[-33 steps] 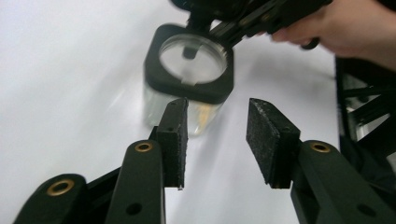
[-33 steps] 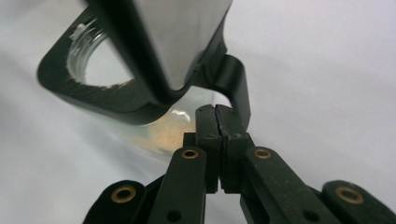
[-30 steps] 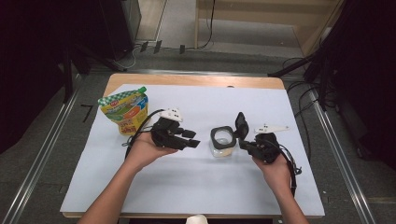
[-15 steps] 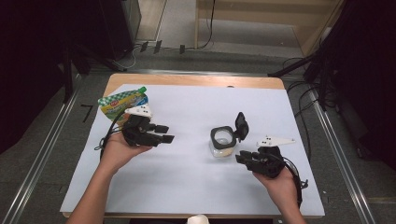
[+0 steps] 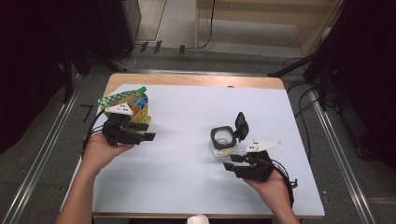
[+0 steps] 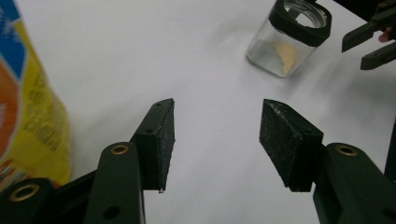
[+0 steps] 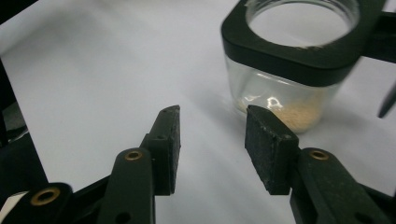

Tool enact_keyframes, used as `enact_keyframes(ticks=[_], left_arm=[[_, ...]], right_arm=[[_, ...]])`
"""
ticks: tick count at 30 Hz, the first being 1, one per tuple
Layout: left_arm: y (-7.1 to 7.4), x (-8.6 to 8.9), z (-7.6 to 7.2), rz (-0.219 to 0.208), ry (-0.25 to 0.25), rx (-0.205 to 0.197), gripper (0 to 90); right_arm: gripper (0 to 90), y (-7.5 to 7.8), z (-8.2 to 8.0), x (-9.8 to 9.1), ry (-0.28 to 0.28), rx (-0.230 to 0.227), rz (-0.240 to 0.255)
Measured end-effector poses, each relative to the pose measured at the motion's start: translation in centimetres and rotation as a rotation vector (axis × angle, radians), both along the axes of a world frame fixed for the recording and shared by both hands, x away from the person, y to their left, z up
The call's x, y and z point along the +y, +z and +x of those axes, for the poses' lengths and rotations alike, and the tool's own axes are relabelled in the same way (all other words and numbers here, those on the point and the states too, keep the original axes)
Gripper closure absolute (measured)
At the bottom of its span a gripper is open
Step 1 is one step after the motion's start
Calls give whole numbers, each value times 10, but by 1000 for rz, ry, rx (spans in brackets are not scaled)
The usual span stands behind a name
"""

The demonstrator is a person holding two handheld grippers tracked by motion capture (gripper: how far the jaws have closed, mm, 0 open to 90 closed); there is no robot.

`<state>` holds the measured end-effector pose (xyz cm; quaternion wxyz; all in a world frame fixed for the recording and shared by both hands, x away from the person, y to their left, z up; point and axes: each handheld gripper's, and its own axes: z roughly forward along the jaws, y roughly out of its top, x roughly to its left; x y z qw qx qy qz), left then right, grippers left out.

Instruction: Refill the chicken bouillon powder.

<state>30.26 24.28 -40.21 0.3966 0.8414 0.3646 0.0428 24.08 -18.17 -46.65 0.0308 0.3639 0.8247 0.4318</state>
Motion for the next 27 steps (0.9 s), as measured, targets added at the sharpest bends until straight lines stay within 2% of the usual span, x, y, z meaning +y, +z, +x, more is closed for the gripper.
enact_keyframes(ticks=[5,16,21,24,27], left_arm=[[2,15,-2,4,39,-6,462],[0,53,-6,-21,125,24,467],[1,73,-8,-10,178,22,468],[1,84,-6,-26,208,23,465],[3,96,-4,-12,247,17,459]], right_arm=[[567,0,0,11,37,-2,-11],[550,-3,3,27,83,6,-24],[543,-5,4,34,110,7,-31],[543,-6,5,37,117,9,-35],[543,-6,5,38,122,12,-38]])
